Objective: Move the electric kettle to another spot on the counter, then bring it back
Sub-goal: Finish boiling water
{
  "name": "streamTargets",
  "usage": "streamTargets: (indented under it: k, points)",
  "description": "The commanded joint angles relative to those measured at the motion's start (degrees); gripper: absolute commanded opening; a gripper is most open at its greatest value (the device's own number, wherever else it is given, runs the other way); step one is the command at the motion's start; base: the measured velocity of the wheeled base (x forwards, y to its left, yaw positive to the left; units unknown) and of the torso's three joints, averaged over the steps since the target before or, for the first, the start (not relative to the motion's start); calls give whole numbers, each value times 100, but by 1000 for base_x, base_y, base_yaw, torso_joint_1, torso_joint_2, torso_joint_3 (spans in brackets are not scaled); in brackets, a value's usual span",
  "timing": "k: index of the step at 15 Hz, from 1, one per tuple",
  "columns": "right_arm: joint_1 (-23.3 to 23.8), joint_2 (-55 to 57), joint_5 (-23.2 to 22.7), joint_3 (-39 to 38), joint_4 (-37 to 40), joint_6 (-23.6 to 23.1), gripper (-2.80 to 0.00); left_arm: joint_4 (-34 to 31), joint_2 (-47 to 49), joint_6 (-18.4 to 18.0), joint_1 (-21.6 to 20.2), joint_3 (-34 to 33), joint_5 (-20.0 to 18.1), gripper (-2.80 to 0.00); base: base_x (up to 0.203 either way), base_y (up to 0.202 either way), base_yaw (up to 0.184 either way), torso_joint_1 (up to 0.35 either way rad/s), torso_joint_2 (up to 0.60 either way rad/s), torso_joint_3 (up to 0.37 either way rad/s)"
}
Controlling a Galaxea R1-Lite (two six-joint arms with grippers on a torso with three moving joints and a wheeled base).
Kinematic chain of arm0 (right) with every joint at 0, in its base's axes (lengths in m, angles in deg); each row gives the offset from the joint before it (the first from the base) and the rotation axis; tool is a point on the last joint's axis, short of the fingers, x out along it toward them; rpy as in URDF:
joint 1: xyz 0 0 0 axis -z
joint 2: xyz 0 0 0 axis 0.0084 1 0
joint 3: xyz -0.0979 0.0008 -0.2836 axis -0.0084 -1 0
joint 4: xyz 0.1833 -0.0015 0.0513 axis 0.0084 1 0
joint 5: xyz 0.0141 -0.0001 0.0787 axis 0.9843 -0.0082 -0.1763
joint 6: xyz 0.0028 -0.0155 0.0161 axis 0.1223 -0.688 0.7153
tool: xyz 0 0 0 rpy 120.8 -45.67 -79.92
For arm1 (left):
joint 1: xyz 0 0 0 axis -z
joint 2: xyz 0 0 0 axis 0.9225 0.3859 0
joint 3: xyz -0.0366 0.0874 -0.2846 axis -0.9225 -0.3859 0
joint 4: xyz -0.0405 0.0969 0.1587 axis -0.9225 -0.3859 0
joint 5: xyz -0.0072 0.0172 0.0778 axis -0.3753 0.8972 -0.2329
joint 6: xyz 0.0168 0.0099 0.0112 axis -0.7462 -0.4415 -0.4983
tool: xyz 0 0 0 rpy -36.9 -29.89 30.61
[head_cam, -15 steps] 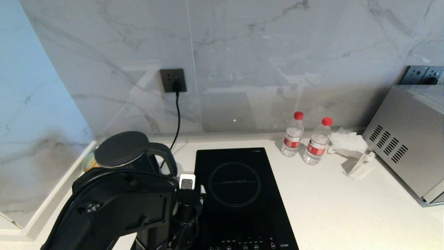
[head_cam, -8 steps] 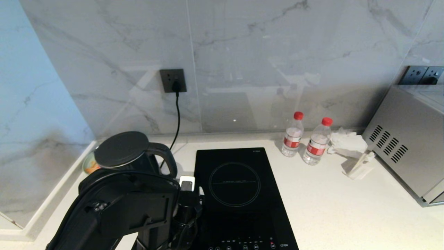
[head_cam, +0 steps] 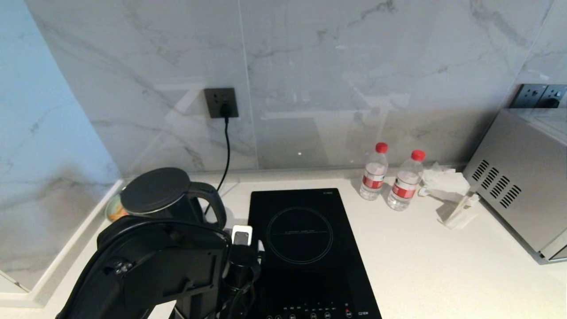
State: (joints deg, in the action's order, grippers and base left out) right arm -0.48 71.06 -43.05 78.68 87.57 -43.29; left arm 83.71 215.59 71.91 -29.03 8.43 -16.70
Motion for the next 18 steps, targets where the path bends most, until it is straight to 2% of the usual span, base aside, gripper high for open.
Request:
streamTargets:
  k: [1, 5, 9, 12, 18]
  points:
    - [0, -2, -4, 0, 0, 8, -280, 62, -88, 14, 156, -98, 19, 0, 0, 0, 0, 0, 0, 0]
    - [0, -2, 2, 0, 0, -1, -280, 62, -83, 19, 355, -253, 0, 0, 0, 0, 0, 0, 0, 0]
    - [-4, -2, 2, 0, 0, -1, -280, 62, 90, -45, 356, -357, -3, 0, 0, 0, 0, 0, 0, 0]
    - [0, -2, -6, 0, 0, 2, -280, 62, 181, -245, 311, -276, -10, 0, 0, 0, 0, 0, 0, 0]
    - [0, -2, 2, 0, 0, 6, -280, -223, 84, -271, 189, -95, 3, 0, 0, 0, 0, 0, 0, 0]
